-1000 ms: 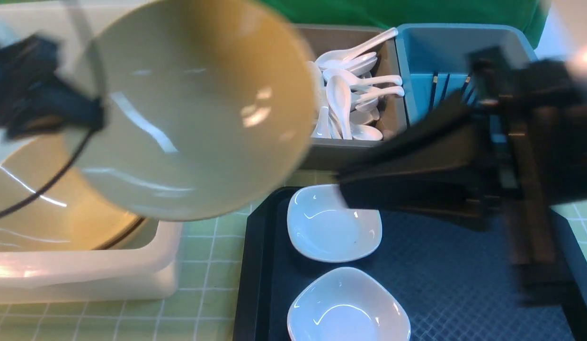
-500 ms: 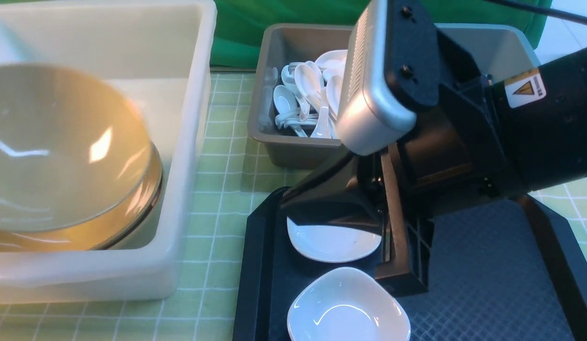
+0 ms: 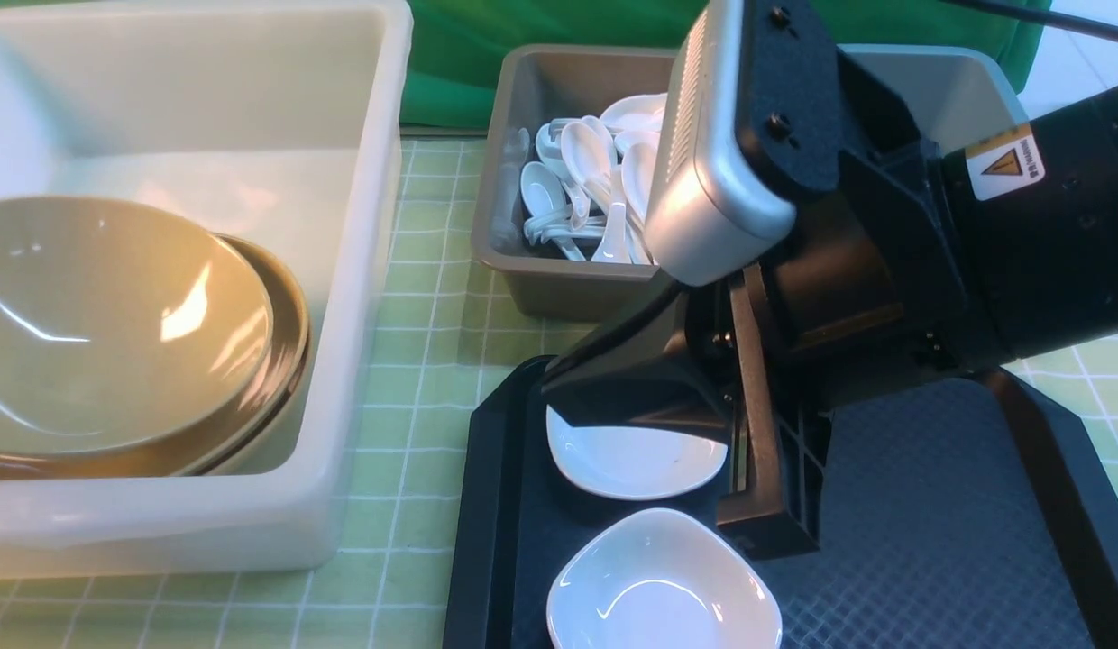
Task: On green table put chopsticks spoon bowls plates into blue grey white boxes.
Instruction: 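Place the tan bowl onto the bowl stack in the left bin with the left gripper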
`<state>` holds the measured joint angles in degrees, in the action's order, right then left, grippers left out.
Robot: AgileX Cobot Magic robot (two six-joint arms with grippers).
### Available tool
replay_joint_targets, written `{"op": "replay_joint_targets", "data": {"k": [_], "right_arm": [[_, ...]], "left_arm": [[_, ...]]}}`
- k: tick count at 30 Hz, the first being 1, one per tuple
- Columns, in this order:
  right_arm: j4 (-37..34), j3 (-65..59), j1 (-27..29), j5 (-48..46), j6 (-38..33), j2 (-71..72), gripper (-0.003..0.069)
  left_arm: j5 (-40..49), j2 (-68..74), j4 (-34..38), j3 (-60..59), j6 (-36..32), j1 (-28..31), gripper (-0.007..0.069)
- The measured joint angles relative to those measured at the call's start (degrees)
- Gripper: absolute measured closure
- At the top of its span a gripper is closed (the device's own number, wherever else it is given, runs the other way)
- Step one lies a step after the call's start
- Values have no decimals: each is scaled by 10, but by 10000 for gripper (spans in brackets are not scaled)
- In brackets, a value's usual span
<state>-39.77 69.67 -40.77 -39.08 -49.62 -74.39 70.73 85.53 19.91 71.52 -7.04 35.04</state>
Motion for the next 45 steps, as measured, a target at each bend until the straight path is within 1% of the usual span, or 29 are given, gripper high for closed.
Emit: {"op": "replay_joint_targets", "data": {"k": [7, 13, 14, 15, 18, 20, 24, 25, 26, 27, 28, 31, 32, 35, 37, 38, 39, 40, 42, 43, 44, 45], "right_arm": [[0, 0, 0, 0, 1, 0, 638], [0, 0, 0, 0, 14, 0, 638], [0, 0, 0, 0, 15, 0, 638], [0, 0, 0, 0, 15, 0, 638], [0, 0, 0, 0, 16, 0, 636], [0, 0, 0, 0, 16, 0, 636], [0, 0, 0, 0, 17, 0, 633], [0, 0, 0, 0, 17, 0, 633], [0, 0, 0, -1, 18, 0, 632], [0, 0, 0, -3, 20, 0, 632], [0, 0, 0, -6, 20, 0, 632], [0, 0, 0, -18, 22, 0, 629], [0, 0, 0, -21, 24, 0, 626], [6, 0, 9, -32, 45, 1, 620], [18, 0, 29, -41, 65, 6, 617], [19, 0, 29, -42, 65, 6, 616], [30, 0, 55, -54, 79, 12, 613], [34, 0, 70, -66, 83, 18, 612], [40, 0, 110, -96, 92, 30, 610], [43, 0, 137, -116, 99, 37, 608], [44, -2, 155, -130, 105, 44, 606], [44, -5, 165, -137, 107, 50, 604]], "left_arm": [[-11, 12, 1, 0, 9, -9, 608], [-22, 30, -12, -19, 17, -45, 608], [-23, 30, -34, -23, 38, -56, 607], [-23, 30, -34, -23, 40, -56, 607], [-27, 29, -83, -23, 93, -79, 599], [-29, 28, -96, -23, 109, -87, 580], [-33, 23, -148, -23, 148, -122, 473], [-33, 22, -150, -23, 149, -122, 467], [-33, 18, -172, -23, 159, -135, 401], [-33, 14, -183, -23, 164, -142, 360], [-32, 10, -189, -23, 169, -147, 334], [-25, -8, -215, -23, 174, -162, 203], [-17, -14, -219, -20, 174, -165, 170], [-5, -40, -231, -3, 178, -174, 62], [-5, -63, -228, 9, 181, -181, 25], [-5, -69, -227, 9, 181, -184, 23], [-4, -89, -210, 11, 178, -195, 8], [-2, -105, -191, 13, 168, -210, 9], [1, -137, -137, 13, 134, -255, 11], [2, -153, -99, 13, 104, -290, 12], [2, -160, -67, 13, 87, -320, 14], [3, -165, -48, 13, 70, -340, 15]]}}
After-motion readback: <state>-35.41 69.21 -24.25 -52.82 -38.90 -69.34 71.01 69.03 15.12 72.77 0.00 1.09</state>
